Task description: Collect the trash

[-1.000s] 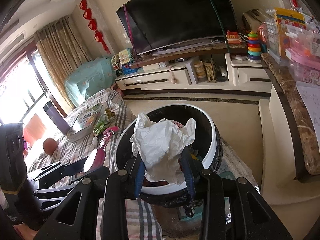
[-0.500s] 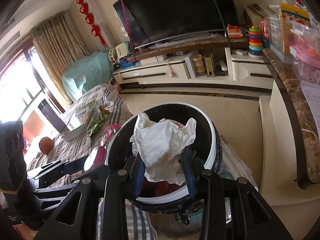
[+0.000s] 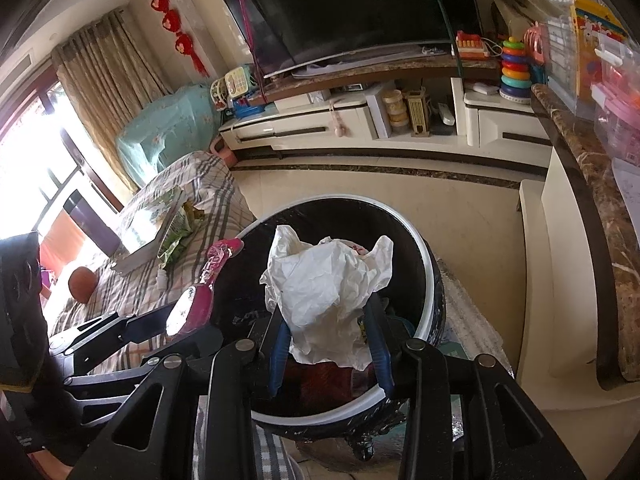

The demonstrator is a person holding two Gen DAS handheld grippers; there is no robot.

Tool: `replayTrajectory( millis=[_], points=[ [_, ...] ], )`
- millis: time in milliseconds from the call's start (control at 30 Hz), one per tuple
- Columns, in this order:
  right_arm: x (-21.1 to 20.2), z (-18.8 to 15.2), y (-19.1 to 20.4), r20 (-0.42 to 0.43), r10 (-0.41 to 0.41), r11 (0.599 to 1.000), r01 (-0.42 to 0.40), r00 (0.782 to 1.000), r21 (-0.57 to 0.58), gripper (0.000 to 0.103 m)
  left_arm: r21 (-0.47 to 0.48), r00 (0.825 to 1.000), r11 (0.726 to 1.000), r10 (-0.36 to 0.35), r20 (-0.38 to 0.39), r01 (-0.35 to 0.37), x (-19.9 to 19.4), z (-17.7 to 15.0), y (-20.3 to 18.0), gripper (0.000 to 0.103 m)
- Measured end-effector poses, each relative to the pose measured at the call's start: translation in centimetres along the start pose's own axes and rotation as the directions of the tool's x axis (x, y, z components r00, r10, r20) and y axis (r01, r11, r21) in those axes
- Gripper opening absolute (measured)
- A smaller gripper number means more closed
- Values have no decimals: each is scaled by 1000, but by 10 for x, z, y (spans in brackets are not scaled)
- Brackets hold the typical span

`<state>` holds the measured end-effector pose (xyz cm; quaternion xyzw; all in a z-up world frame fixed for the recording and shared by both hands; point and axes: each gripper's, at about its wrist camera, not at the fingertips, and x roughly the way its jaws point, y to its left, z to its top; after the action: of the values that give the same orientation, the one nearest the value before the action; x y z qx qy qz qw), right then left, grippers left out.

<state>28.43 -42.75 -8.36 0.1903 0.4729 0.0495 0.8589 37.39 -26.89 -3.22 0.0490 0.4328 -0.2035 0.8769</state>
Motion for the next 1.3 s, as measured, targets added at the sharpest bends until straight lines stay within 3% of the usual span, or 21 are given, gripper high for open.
replayTrajectory(
  millis=[667, 800, 933, 1100, 1300],
  points=[
    [8, 9, -9, -19, -6, 1000, 7, 1000, 20, 38, -5, 999, 1000, -1, -35, 1, 13, 11, -1, 49],
    [7, 12, -11, -18, 4, 1000, -4, 1000, 29, 45, -9, 1000, 1000, 5, -28, -6, 10, 13, 0, 56],
    [6, 11, -13, -12, 16, 999, -16, 1000, 45, 59, -12, 1000, 1000, 15, -22, -15, 6, 10, 2, 59],
    [1, 10, -14, 0, 26, 998, -26, 1000, 63, 59, -24, 1000, 1000, 11, -28, -11, 0, 5, 6, 60],
    [-13, 5, -7, 23, 46, 996, -48, 999, 73, 68, -55, 1000, 998, 14, -11, -15, -21, -12, 14, 66]
  ],
)
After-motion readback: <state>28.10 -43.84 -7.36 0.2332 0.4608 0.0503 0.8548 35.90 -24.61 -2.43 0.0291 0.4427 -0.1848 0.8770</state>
